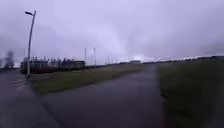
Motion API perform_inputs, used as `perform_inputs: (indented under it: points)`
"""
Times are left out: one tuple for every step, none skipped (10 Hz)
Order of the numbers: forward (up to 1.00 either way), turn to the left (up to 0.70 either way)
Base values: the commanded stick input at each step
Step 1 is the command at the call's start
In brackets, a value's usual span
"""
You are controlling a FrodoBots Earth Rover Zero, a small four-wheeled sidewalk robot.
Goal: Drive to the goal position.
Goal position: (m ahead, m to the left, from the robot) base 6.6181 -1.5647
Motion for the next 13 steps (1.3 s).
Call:
perform_inputs:
  points:
    - [0.05, 0.00]
    - [0.05, 0.00]
    - [0.05, 0.00]
    - [0.05, 0.00]
    - [0.05, 0.00]
    - [0.05, 0.00]
    - [0.05, 0.00]
    - [0.05, 0.00]
    - [0.05, 0.00]
    - [0.05, 0.00]
    - [0.06, 0.00]
    - [0.06, 0.00]
    - [0.07, 0.00]
